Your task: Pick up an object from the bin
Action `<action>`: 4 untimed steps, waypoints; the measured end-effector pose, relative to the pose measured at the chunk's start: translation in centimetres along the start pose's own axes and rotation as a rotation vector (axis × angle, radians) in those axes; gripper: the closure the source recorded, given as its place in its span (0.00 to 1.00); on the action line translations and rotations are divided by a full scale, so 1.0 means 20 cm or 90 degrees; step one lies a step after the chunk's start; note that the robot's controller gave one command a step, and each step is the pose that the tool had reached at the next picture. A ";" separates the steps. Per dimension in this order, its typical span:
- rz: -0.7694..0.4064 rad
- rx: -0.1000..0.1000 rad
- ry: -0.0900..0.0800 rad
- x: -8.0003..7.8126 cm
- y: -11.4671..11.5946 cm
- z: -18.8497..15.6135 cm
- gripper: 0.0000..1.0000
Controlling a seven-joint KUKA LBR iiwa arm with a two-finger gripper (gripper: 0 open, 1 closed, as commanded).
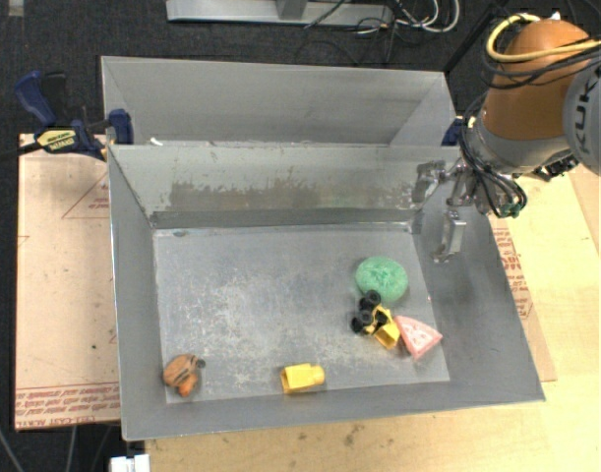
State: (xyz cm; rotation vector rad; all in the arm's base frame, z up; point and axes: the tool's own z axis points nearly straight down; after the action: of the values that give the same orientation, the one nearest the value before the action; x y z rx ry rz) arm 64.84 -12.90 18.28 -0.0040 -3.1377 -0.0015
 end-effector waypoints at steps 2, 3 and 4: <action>0.083 0.000 -0.005 0.12 0.10 0.28 0.00; 0.028 0.000 -0.003 0.24 0.22 0.36 0.00; 0.204 0.000 -0.004 0.22 0.25 0.27 0.00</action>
Offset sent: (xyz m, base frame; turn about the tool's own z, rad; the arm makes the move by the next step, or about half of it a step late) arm -0.0480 0.0387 -0.1128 0.2536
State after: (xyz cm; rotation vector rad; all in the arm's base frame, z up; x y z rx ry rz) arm 60.36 -7.93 12.96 -0.5066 -3.1033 -0.0017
